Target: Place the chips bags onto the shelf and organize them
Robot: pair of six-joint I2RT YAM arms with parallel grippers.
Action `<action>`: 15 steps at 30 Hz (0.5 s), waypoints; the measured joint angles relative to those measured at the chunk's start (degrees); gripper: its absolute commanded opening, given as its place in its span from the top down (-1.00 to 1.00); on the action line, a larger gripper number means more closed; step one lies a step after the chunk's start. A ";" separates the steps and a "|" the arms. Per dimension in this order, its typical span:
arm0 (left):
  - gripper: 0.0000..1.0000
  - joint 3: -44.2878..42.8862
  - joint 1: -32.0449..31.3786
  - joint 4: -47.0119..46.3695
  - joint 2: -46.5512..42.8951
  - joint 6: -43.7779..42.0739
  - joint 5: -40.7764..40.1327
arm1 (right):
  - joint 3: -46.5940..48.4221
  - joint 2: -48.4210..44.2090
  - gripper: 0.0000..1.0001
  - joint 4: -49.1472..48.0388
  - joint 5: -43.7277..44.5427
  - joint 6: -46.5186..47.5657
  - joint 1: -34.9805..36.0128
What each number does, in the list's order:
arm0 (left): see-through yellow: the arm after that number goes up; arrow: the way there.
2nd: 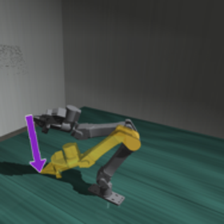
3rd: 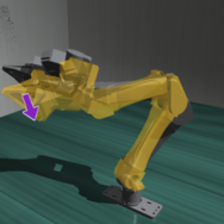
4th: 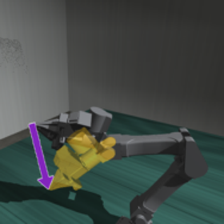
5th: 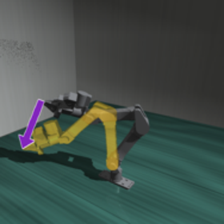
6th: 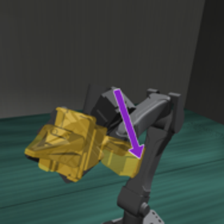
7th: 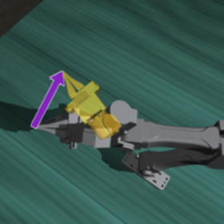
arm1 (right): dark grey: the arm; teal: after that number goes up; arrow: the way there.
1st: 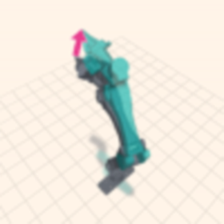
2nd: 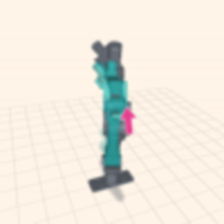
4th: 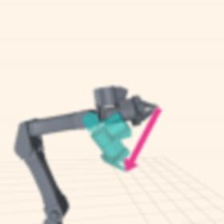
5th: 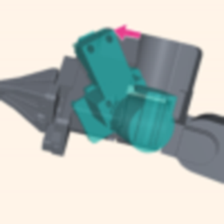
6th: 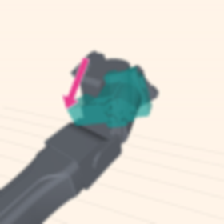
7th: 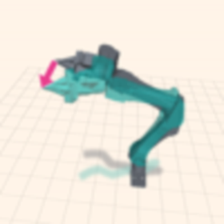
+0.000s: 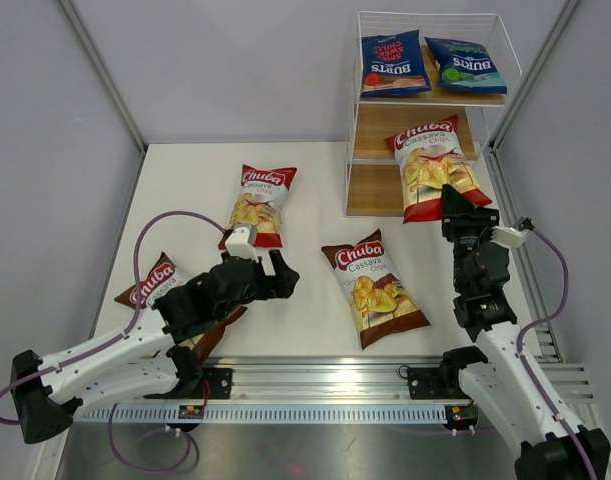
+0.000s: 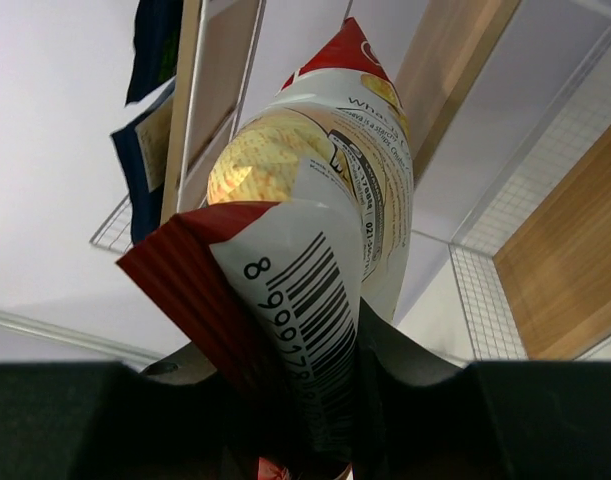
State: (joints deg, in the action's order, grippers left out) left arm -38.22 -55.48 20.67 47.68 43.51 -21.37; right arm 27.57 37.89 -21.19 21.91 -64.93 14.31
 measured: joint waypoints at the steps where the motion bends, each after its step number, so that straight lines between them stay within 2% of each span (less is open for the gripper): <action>1: -0.98 -0.22 0.09 0.46 -0.11 -0.37 0.26 | 0.17 1.70 0.43 -0.92 -1.84 -1.18 -2.62; 6: -0.98 -0.63 0.11 2.01 -2.38 -2.12 0.81 | 0.26 8.02 0.41 -6.38 -8.79 -6.64 -10.29; 15: -0.98 -0.68 0.37 3.50 -3.85 -3.02 1.27 | 0.92 14.64 0.39 -11.08 -9.94 -10.56 -10.97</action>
State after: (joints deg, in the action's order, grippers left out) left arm -38.89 -55.11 24.16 43.83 40.49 -20.10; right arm 28.49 52.53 -32.27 11.97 -75.48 3.33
